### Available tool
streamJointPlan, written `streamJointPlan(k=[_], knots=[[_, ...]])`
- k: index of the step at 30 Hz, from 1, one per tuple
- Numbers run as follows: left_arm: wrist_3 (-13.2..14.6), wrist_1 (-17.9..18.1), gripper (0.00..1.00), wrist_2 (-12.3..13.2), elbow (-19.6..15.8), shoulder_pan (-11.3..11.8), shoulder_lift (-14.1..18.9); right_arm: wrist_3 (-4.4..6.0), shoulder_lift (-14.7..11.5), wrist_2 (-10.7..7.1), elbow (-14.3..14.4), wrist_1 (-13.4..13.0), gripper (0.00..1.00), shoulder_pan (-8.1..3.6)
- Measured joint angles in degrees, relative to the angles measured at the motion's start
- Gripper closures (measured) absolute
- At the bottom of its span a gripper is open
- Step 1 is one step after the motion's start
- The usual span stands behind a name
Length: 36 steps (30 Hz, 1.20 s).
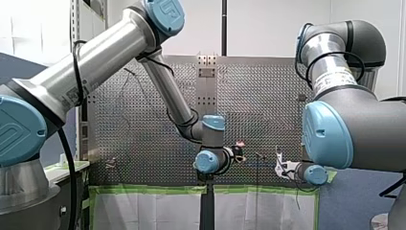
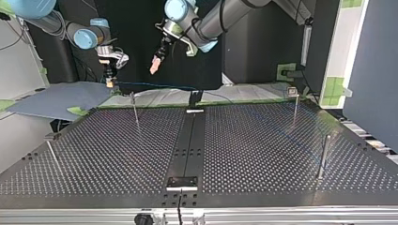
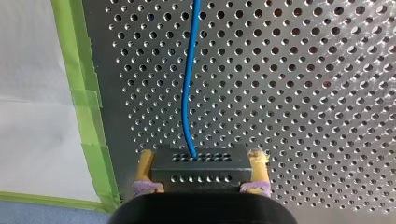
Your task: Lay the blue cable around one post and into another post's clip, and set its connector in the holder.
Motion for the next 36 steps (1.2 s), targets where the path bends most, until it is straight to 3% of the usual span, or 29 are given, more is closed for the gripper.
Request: streamJointPlan(k=[8,15,26,36], knots=[[0.24,-4.38,0.00,0.54,4.51,-0.46,-4.44,0.04,-0.02,-0.05,0.00,0.11,1.00,0.00],[-0.51,-6.98,0.00,0.52,8.29,0.47,-7.88,0.08,0.01,-0.22,0.01,-0.14,1.00,0.07],[-0.05,-8.11,0.00,0.03,11.47,1.05,-8.47,0.21,0.02,-0.29,0.02,-0.22,1.00,0.27],[2.55,-11.15,0.00,-3.07,11.48,1.65,-8.51,0.22,0.02,-0.29,0.00,-0.25,1.00,0.41]])
